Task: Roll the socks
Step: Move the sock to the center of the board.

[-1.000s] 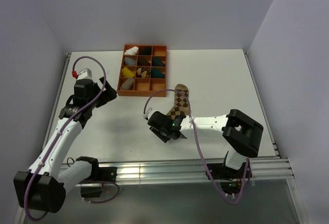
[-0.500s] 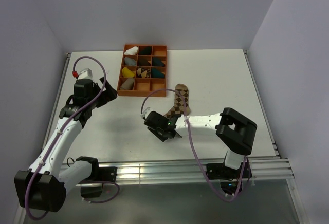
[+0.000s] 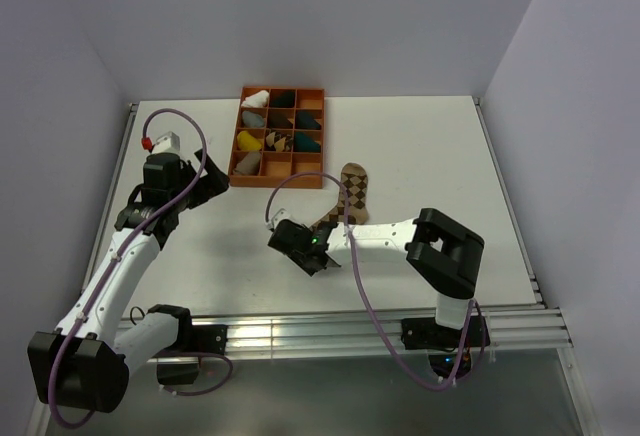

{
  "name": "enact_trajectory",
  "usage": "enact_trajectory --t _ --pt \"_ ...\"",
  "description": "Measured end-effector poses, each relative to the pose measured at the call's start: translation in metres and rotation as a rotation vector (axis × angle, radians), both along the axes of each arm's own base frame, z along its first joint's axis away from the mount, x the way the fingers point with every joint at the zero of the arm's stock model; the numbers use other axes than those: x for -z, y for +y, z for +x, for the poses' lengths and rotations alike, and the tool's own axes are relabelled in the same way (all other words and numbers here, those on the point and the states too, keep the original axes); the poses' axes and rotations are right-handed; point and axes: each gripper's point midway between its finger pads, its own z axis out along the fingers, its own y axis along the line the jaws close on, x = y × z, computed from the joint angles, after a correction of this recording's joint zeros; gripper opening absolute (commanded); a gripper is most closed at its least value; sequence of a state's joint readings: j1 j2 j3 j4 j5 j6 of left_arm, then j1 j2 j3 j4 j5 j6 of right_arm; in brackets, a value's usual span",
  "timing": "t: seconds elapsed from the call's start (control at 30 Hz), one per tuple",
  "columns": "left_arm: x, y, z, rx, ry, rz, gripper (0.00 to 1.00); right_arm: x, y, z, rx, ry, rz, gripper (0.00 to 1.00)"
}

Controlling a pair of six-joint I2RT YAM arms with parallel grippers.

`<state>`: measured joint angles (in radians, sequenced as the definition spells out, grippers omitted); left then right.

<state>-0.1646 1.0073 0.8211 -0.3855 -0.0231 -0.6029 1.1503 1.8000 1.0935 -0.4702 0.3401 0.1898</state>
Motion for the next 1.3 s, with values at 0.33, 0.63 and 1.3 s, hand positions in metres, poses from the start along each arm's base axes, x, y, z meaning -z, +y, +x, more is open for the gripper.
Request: enact_trajectory --t 0.33,0.63,1.3 --pt "0.0 0.0 0.0 0.0 0.0 0.0 0.98 -0.011 0.002 0.0 0.037 0.002 -0.002 0.44" --pt "0.0 0.0 0.0 0.0 0.0 0.0 0.98 -0.002 0.004 0.001 0.035 0.013 -0.019 0.44" --pt "0.002 -0.003 -0.001 0.014 0.003 -0.009 0.98 0.005 0.016 0.011 0.068 0.003 -0.017 0.28"
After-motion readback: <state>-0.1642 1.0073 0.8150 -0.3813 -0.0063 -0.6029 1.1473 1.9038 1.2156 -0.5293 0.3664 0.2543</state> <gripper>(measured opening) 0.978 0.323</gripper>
